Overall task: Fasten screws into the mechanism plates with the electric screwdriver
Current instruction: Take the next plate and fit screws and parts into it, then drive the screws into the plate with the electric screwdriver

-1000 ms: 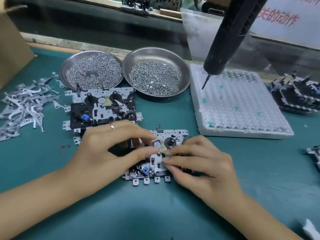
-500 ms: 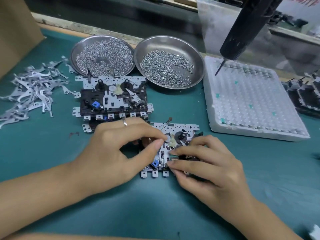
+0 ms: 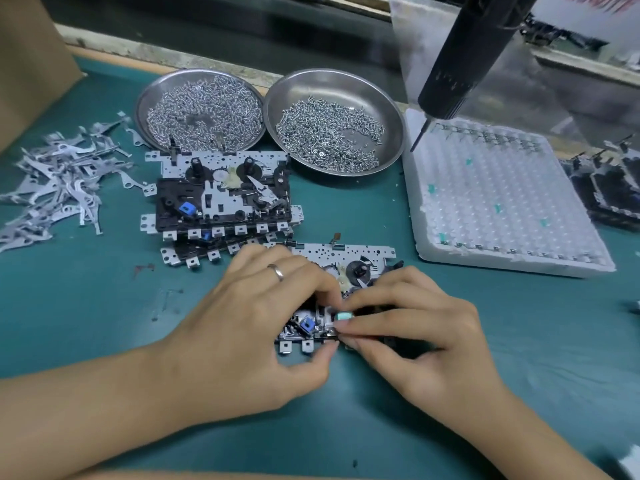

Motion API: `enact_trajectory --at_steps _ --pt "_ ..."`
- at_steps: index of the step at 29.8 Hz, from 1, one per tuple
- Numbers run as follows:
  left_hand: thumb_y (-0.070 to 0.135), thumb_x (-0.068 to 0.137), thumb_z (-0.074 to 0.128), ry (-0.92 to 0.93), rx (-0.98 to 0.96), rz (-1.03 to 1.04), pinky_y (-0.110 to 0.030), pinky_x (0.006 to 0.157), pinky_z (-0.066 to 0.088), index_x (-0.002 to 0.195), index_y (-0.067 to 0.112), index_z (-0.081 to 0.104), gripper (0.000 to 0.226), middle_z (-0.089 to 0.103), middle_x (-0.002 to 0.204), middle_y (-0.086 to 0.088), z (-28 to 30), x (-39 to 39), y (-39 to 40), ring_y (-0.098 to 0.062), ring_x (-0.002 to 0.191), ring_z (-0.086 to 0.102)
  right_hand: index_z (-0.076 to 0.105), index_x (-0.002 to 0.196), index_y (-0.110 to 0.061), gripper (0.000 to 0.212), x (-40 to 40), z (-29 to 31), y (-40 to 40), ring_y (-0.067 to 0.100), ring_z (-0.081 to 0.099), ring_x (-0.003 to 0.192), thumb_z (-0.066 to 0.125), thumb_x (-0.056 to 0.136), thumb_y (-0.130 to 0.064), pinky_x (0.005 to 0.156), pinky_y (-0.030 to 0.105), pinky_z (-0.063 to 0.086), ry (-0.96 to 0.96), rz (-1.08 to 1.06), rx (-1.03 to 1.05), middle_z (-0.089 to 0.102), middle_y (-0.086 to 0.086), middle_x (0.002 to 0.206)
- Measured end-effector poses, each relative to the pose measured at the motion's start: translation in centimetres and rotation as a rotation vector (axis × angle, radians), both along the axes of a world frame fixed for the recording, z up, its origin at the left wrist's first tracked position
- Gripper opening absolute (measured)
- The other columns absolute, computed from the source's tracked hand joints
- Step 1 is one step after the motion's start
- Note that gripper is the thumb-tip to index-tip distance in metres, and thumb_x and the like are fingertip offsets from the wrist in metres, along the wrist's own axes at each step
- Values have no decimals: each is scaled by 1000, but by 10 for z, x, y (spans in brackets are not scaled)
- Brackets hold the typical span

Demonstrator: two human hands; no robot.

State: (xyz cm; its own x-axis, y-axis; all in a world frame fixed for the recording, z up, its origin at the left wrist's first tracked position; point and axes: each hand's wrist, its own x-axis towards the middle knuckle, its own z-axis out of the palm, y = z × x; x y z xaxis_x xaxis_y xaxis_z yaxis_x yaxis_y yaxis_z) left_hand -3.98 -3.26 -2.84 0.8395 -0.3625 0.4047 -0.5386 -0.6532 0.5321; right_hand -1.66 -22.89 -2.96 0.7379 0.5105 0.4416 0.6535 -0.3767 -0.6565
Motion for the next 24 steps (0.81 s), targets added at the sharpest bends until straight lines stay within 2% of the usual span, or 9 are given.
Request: enact_trajectory --at_steps 7,11,13,16,18,20,22,24 --pt "31 72 69 -16 -38 23 -27 91 36 93 20 64 24 53 86 22 -5 0 -4 -4 84 48 78 82 -13 16 0 1 -1 23 61 79 75 70 -2 69 30 48 62 4 19 68 -1 89" --pt "32 74 70 -7 -50 8 -30 92 35 96 22 68 25 56 85 25 -7 2 -3 -5 83 51 77 84 -11 16 -2 4 -2 19 62 79 72 73 -1 70 24 47 73 -30 85 65 2 87" --pt "34 74 71 7 -60 1 -31 91 35 95 24 70 23 61 84 24 -9 2 -3 -6 82 51 73 92 -12 16 -1 8 -1 13 62 80 67 79 -5 73 20 46 44 -133 184 64 4 86" --pt "37 74 70 26 -95 -3 -29 94 33 94 30 70 22 62 84 25 -12 -1 -2 -3 84 51 62 106 -19 22 13 23 0 16 58 88 60 85 -14 80 30 46 -29 -355 373 61 4 95" --pt "40 74 70 28 -115 -4 -28 95 33 95 34 69 22 59 85 30 -14 -2 -1 -1 86 50 50 121 -19 38 31 40 2 19 54 97 62 85 -20 86 36 45 -40 -445 469 56 3 109" --pt "42 73 71 15 -126 -9 -27 95 33 95 36 68 23 55 85 34 -16 -2 -1 0 86 49 34 137 -19 62 51 60 6 19 53 107 66 84 -25 94 40 44 -54 -485 474 52 4 121" --pt "44 73 71 9 -127 -15 -28 96 33 95 38 69 23 59 86 32 -16 0 -1 0 85 50 20 145 -17 78 70 78 11 18 55 111 68 84 -24 99 42 43 -65 -467 477 54 5 123" --pt "46 72 70 7 -134 -16 -27 96 32 94 40 70 23 60 85 32 -14 1 -2 1 84 49 15 148 -16 84 84 91 18 18 59 105 70 85 -21 96 36 46 -82 -440 496 58 8 118"
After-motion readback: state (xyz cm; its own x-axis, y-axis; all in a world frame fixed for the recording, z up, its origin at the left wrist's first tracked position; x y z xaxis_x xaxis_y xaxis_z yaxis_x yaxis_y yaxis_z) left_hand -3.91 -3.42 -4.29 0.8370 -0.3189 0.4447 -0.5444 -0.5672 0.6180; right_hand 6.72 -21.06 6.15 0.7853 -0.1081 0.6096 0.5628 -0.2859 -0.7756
